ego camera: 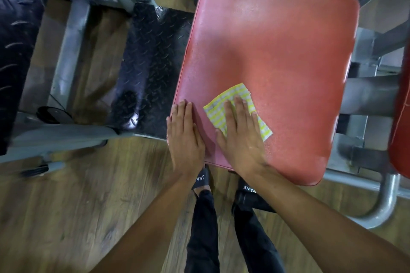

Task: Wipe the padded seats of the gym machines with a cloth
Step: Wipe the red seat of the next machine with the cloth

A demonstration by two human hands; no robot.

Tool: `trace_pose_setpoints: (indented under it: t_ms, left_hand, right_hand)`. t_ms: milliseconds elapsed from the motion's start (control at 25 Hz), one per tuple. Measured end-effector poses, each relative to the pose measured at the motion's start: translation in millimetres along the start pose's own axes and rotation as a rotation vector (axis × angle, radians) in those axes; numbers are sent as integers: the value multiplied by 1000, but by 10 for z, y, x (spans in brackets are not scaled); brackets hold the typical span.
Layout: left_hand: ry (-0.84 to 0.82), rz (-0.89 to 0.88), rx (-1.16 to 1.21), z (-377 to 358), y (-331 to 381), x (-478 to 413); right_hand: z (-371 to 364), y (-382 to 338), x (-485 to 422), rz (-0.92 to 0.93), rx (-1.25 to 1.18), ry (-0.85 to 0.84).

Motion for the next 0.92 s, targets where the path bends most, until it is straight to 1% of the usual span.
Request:
trace_pose_setpoints:
  t_ms: [80,160,240,320,360,400,480,600,720,800,840,920]
  left_hand:
    - [-10,14,-13,-1,8,0]
    - [-39,11,-37,-7,2,14]
    - [-66,11,-63,10,11,5]
    - [-99,11,-72,34,47,-7]
    - [-124,10,-64,53,60,-10]
    - [-148,14,-46,91,68,-13]
    - [-166,32,4,214,79,-59]
    - [-137,34,22,574,207,-109]
    - [-89,96,4,1025,324,-105]
    - [-27,132,-1,1391,428,0]
    - [19,157,-7,1600,485,71]
    - [115,212,-29,2039,597,279]
  right_hand:
    - [24,-72,-71,-22,71,0]
    - [63,-181,-129,-56,114,-65]
    - [81,-249,-171,-98,100,-149]
    - [187,-231,-179,-118,107,-112]
    - [227,-203,-190,-99,80,-112]
    - [303,-162,-210,-89,-36,-133]
    - [510,-80,-280,-111,-346,-212]
    - [898,40,-336,-267,-682,-231]
    - [1120,-20,-213,-405,-978,-383]
    - [1368,-118,-72,-458,-1253,-540]
    - [1519,-195,16,-448,-1358,-662]
    - [1851,-398,247,-333,-1484,-911]
Point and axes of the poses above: each hand's wrist, its own x-axis away from the middle knuckle, its own z-axis out of the back of the hand, y = z × x, the point moved 4 cm from there along -x, towards the middle knuckle, and after that the axes turned 9 degrees about -z, right-handed, at the moved point
